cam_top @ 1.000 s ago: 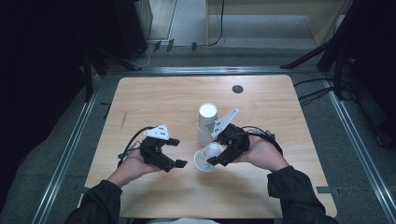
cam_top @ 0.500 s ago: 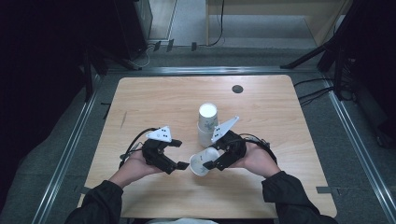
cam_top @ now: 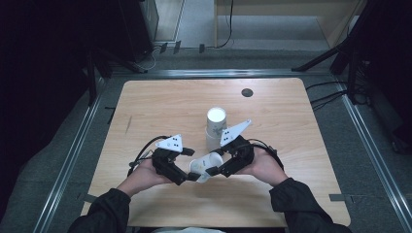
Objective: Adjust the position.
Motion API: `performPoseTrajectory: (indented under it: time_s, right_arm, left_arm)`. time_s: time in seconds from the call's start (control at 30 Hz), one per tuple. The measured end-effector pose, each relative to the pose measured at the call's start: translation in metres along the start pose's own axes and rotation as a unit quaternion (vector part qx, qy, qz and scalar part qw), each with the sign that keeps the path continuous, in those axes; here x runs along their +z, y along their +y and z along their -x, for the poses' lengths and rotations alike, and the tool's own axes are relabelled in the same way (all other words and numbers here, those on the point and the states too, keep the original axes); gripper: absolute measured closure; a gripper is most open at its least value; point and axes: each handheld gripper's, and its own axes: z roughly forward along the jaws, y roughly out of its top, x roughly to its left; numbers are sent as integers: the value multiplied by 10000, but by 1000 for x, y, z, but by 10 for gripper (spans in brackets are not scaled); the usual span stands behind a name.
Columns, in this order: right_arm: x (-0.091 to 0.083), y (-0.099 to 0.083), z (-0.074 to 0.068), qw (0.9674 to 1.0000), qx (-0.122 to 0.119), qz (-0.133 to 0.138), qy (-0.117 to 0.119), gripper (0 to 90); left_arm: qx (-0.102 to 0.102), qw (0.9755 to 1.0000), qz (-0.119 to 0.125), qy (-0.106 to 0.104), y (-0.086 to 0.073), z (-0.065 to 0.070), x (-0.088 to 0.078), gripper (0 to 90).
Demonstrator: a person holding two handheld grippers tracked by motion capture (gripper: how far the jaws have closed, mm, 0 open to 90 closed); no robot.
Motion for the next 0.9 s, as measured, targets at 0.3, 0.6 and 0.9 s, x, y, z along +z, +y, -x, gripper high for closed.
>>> performPoseTrajectory:
  time_s: [0.3, 0.6, 0.9]
  right_arm:
    - [-3, 4, -3, 9990, 62, 356, 261, 353]
    - [-5, 4, -2, 9974, 177, 550, 432, 353]
    - [-6, 4, -1, 9965, 233, 611, 513, 353]
  left_arm:
    - [157, 9998, 30, -120, 1, 5, 3, 85]
    - [224, 9994, 167, -213, 2, 6, 0, 149]
    - [425, 9986, 152, -282, 2, 9, -3, 290]
